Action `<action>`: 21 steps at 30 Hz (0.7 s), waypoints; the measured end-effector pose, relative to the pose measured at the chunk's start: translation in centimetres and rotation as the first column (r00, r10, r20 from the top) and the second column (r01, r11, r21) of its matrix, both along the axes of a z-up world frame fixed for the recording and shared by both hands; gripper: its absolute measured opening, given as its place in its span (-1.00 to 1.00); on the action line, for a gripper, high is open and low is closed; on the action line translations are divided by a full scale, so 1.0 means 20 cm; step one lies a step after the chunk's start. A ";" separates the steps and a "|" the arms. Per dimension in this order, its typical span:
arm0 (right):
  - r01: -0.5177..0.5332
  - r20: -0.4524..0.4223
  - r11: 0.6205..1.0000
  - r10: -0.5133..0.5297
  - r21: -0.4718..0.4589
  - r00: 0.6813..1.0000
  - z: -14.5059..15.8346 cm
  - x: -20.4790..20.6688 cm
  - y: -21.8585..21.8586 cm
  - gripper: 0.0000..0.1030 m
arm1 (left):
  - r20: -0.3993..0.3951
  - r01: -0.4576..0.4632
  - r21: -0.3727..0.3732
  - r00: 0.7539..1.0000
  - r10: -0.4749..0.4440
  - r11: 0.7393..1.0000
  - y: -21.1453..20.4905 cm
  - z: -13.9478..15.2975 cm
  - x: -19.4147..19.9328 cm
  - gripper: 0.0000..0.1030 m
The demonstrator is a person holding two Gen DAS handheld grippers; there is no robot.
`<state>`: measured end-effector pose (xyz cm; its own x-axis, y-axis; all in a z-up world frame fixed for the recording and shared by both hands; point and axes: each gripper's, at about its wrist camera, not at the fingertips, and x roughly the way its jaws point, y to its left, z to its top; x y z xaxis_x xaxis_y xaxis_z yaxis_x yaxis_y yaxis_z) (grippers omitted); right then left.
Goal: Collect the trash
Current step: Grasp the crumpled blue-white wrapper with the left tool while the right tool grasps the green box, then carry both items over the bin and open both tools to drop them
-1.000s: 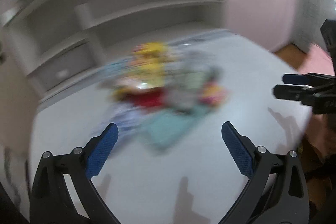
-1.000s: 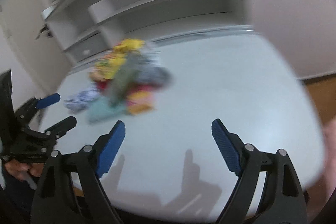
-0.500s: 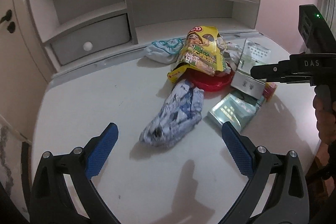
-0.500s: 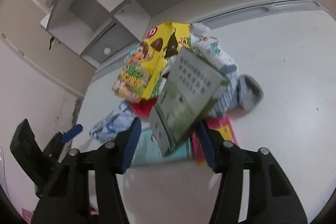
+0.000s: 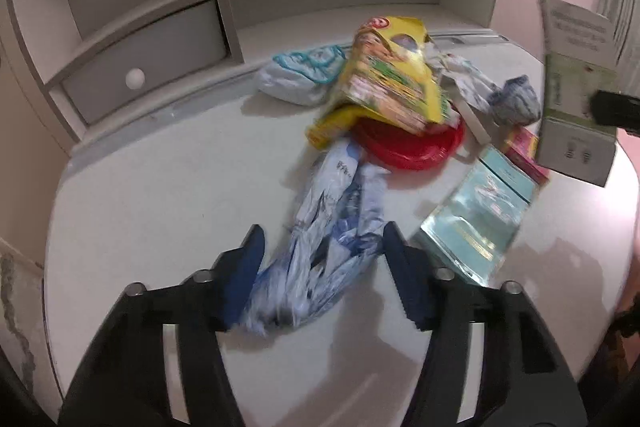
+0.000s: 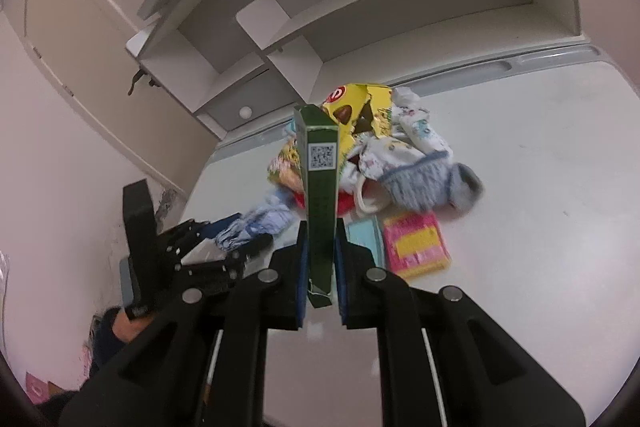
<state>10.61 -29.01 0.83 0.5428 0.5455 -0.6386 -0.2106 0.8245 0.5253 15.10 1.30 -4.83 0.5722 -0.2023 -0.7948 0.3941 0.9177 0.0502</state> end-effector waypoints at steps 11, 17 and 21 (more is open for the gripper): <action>0.290 0.117 0.942 -0.272 -0.171 0.955 0.05 -0.55 -0.60 -0.76 | 0.137 0.078 -0.037 0.988 -0.072 0.996 -0.27 0.37 -0.38 -0.23; 0.572 0.132 0.772 -0.559 -0.277 0.818 -0.06 -0.96 -1.14 -0.76 | 0.160 0.377 -0.110 0.920 -0.358 0.920 -0.97 0.41 -0.62 -0.23; 0.691 0.090 0.636 -0.710 -0.344 0.698 -0.22 -1.25 -1.47 -0.76 | 0.116 0.566 -0.179 0.824 -0.554 0.805 -1.48 0.32 -0.81 -0.23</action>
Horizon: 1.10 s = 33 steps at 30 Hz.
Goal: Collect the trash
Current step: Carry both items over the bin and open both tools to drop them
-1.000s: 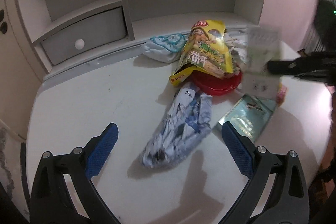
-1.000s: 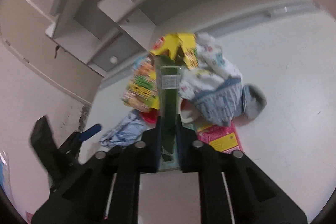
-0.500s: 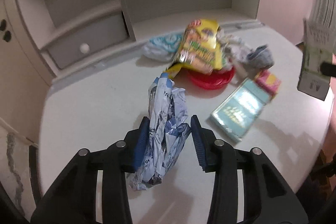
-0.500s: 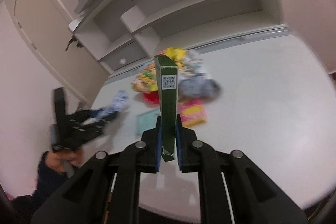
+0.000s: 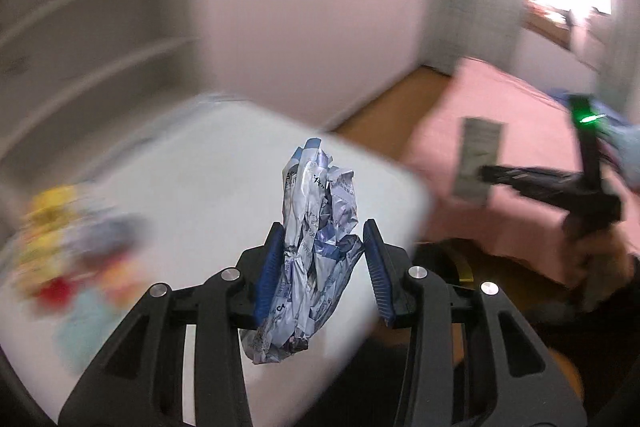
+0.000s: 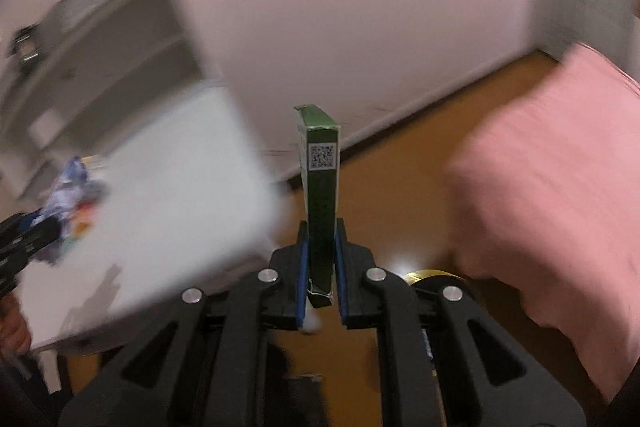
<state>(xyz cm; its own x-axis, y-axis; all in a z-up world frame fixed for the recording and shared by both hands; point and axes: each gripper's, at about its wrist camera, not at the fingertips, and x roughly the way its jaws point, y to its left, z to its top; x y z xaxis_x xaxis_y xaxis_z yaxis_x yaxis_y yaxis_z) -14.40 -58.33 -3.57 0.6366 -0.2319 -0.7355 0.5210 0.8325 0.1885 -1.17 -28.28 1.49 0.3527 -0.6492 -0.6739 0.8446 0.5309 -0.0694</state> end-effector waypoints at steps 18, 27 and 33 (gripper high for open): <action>0.325 -0.416 0.909 -0.198 0.262 0.888 -0.95 -0.37 -0.63 -0.76 | -0.395 0.258 0.142 0.900 -0.185 0.956 -1.27 -1.31 -0.36 -0.22; 0.316 -0.450 0.905 -0.164 0.287 0.878 -1.03 -0.29 -0.65 -0.76 | -0.491 0.222 0.156 0.863 -0.120 0.962 -1.31 -1.53 -0.23 -0.21; 0.312 -0.432 0.905 -0.169 0.287 0.886 -1.02 -0.29 -0.66 -0.76 | -0.483 0.235 0.148 0.865 -0.137 0.961 -1.27 -1.54 -0.26 -0.18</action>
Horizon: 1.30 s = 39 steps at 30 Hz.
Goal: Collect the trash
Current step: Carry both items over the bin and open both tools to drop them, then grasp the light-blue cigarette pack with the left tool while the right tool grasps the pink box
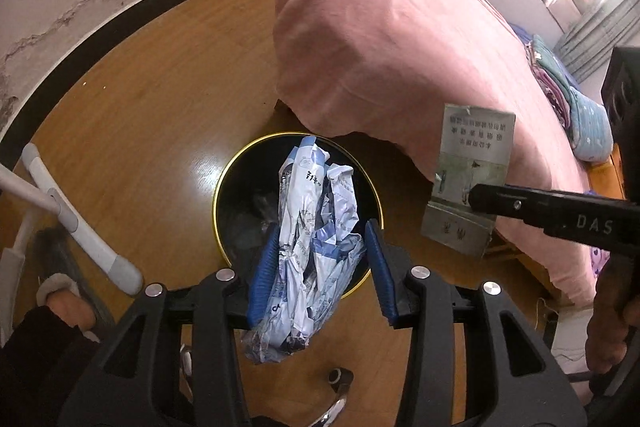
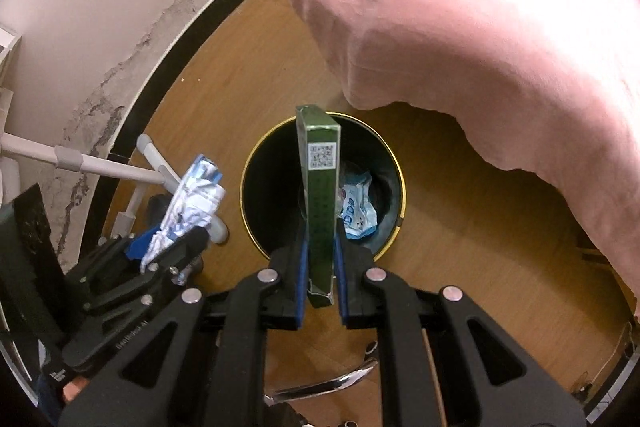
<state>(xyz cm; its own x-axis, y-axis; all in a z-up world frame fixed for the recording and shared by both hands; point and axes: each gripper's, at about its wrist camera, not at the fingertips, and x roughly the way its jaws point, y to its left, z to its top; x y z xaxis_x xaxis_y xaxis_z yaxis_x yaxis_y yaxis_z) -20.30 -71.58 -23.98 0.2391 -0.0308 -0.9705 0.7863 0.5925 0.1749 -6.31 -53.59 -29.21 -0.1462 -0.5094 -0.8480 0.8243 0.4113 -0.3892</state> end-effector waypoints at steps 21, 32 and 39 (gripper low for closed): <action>0.025 0.070 0.969 -0.008 -0.246 0.998 0.34 -0.03 0.08 0.26 | 0.200 0.088 -0.097 0.978 -0.067 0.991 0.17 0.48 -0.17 0.68; -0.294 0.289 0.872 0.420 -0.391 0.860 1.01 0.47 0.88 0.42 | 0.523 -0.064 -0.139 0.843 0.128 0.988 1.21 1.43 0.15 0.82; -0.611 0.306 0.683 0.728 -0.400 0.613 1.13 1.12 1.66 0.42 | 0.584 -0.434 -0.115 0.698 0.414 0.894 2.06 1.48 0.55 0.82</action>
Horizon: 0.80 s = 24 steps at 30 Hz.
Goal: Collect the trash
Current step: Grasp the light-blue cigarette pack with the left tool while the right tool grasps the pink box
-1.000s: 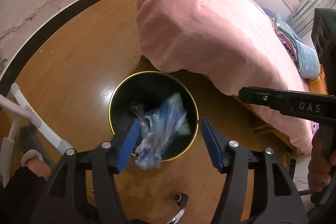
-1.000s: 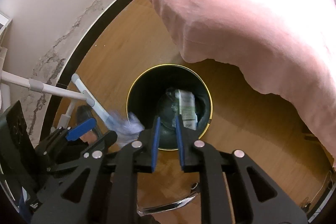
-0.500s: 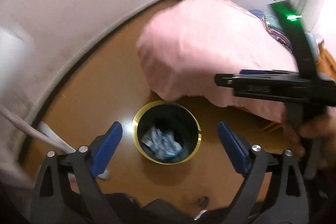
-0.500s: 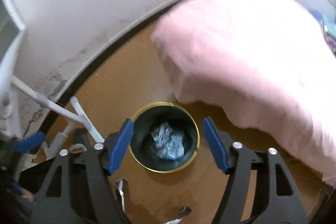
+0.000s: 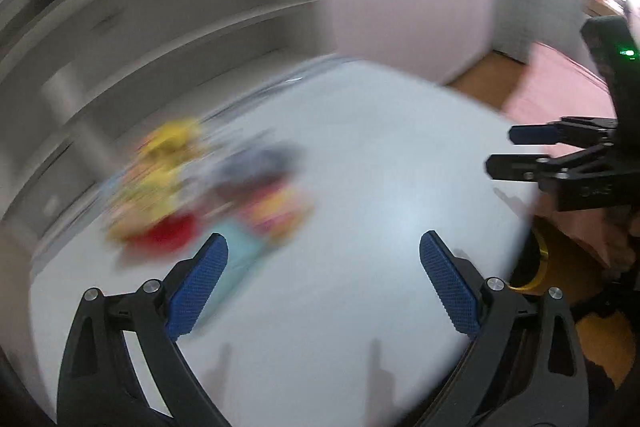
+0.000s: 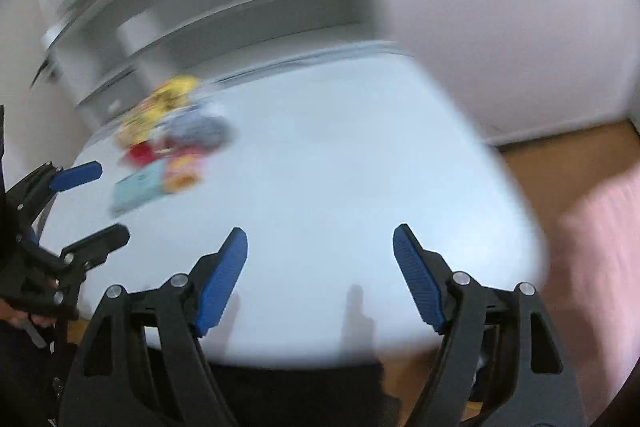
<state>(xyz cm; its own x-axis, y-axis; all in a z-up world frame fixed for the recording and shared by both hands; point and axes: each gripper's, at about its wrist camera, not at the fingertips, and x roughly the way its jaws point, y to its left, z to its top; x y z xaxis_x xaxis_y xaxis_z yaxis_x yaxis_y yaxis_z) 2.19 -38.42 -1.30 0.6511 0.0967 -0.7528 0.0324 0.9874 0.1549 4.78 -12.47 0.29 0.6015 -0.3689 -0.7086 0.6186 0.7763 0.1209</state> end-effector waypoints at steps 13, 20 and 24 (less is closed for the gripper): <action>-0.252 -0.099 0.958 0.240 -0.134 0.966 -0.14 0.52 0.56 0.35 | -0.115 -0.238 -0.053 0.966 0.230 0.970 0.67 -0.17 0.13 0.82; -0.263 -0.107 0.955 0.250 -0.137 0.962 -0.17 0.58 0.64 0.29 | -0.111 -0.162 -0.005 0.981 0.160 0.987 0.53 -0.22 0.19 0.82; -0.255 -0.109 0.961 0.243 -0.107 0.964 -0.17 0.60 0.65 0.29 | -0.116 -0.122 0.020 0.986 0.123 0.992 0.45 -0.26 0.28 0.82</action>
<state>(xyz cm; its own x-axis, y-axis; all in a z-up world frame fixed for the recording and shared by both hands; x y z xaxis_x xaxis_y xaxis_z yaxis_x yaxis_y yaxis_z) 14.26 -25.43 -4.64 0.5435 0.1526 -0.8254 -0.2082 0.9771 0.0436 10.44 -3.55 -4.85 0.5547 -0.2879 -0.7806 0.5294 0.8459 0.0642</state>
